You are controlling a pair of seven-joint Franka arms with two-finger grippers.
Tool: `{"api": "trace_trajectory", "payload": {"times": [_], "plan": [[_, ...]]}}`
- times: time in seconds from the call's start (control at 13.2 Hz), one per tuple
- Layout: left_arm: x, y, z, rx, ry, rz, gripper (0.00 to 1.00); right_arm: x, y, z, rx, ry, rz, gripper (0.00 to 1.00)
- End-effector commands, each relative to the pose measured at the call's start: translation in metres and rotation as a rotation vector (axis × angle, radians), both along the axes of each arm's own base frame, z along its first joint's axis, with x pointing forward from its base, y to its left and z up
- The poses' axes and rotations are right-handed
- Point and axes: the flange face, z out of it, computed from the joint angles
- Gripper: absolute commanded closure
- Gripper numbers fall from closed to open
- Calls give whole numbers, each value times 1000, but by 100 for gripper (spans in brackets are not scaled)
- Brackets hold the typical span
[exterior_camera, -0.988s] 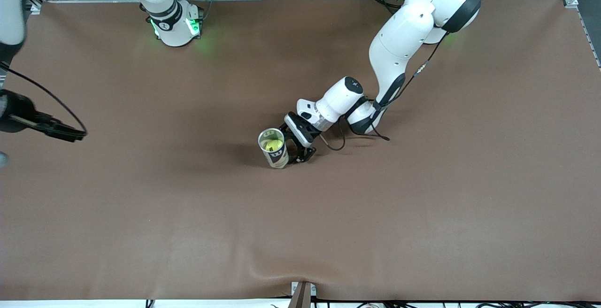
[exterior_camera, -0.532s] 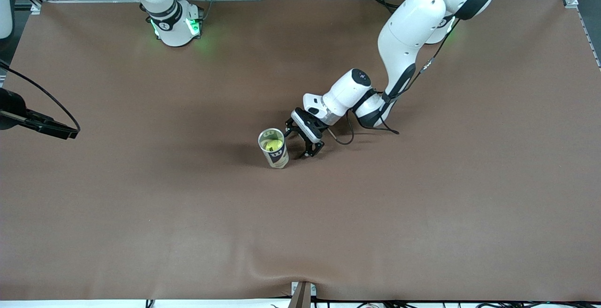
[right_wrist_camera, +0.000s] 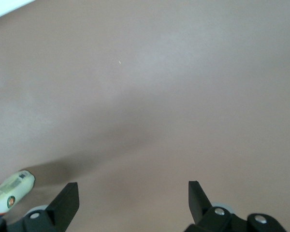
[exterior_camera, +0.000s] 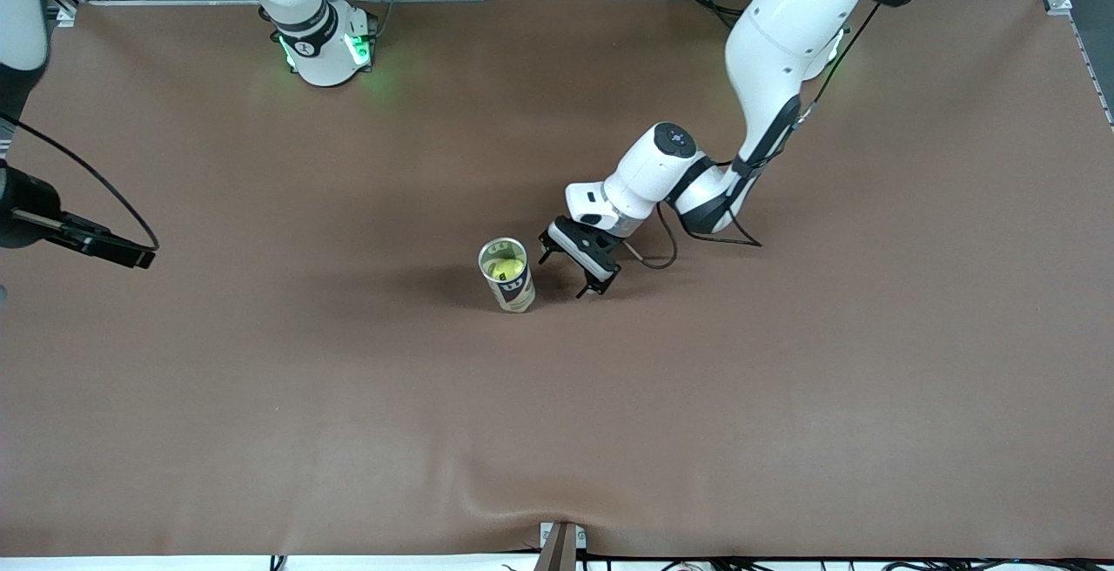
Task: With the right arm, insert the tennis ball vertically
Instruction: 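Open the left gripper and lift it off the upright can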
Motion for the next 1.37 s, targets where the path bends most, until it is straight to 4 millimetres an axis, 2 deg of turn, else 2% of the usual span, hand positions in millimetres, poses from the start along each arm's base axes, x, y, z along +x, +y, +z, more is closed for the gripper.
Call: {"api": "trace_trajectory", "payload": {"times": [0.0,0.38,0.46,0.61,0.68,0.84,1.06,1.22,1.29], "plan": [[15,27,44,82,57,65,0,-35,-1,7,4,-103,8,0],[61,95,103,224,144,187,0,-38,-20,24,25,-189,83,0],[70,100,118,252,174,204,0,-42,-21,33,21,-169,86,0],[91,107,156,333,235,234,0,-48,-21,33,16,-110,83,0],[98,111,169,363,257,245,0,-48,-22,42,5,-124,82,0],[106,121,189,398,286,270,0,-52,-28,43,5,-105,74,0],[125,166,224,451,351,351,0,-59,-29,44,9,-76,78,0],[126,186,258,473,387,392,0,-60,-23,42,6,-62,105,0],[126,196,278,464,403,415,0,-61,-12,39,9,-43,153,0]]}}
